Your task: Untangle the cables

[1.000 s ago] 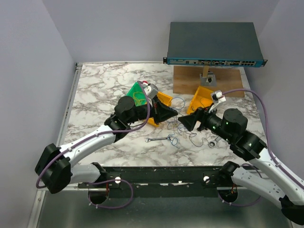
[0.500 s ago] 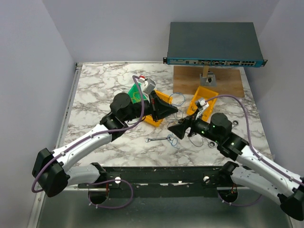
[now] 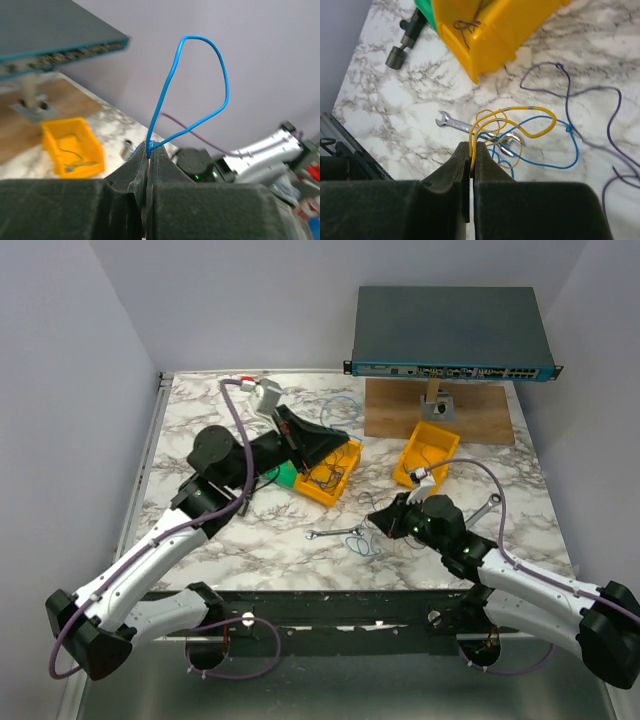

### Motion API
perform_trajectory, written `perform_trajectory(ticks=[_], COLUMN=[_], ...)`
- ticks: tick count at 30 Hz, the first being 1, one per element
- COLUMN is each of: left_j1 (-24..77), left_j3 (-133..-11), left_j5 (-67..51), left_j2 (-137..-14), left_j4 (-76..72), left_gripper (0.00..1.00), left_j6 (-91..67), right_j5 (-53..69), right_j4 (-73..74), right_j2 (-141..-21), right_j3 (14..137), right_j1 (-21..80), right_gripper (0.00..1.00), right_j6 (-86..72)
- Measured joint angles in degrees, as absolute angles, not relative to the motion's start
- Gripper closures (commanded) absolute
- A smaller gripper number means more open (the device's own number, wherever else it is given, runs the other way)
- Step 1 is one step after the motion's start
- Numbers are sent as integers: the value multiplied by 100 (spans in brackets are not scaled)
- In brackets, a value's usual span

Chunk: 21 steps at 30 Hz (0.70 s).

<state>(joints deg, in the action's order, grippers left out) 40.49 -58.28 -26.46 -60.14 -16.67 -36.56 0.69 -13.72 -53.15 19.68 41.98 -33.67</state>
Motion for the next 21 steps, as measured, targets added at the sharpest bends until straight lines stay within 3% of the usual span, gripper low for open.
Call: perform_trajectory(ticks=[1,2,4,5,7,10,21], left_j1=[3986,3852,3675,3629,3599,3599,3625], left_j3=[-5883,-5966,-6007,-6018,-6023,-6014,-6001], left_j5=[-2528,-2366,-2178,-2139,-2104,-2145,-2628], left_j2=[-5937,-5784,-5601,-5542,-5487,-5546,-6149], left_j4=[-1557,-1374,-1214,-1149,-1020,-908,-694], left_gripper=[100,100,100,100,100,100,100], left_j6=[-3623,-3573,-3492,-3463,-3385,-3326,-3326], right_j5=[27,-23,-102,-117,-132,-117,499], right_j4=[-1365,-1365,-1271,-1184,-1033,-687,49], right_j2=[-5238,-5142,-4921,-4807,-4611,-4200,-3706], right_j3=[1815,1664,1435,1387,1380,1525,3712], right_j1=[4198,4198,4198,4198,4198,4198,4198], right_gripper=[93,82,44,31,17,11,12], right_j6=[-3463,-3553,-3712,-3787,-3844,-3734,-2561])
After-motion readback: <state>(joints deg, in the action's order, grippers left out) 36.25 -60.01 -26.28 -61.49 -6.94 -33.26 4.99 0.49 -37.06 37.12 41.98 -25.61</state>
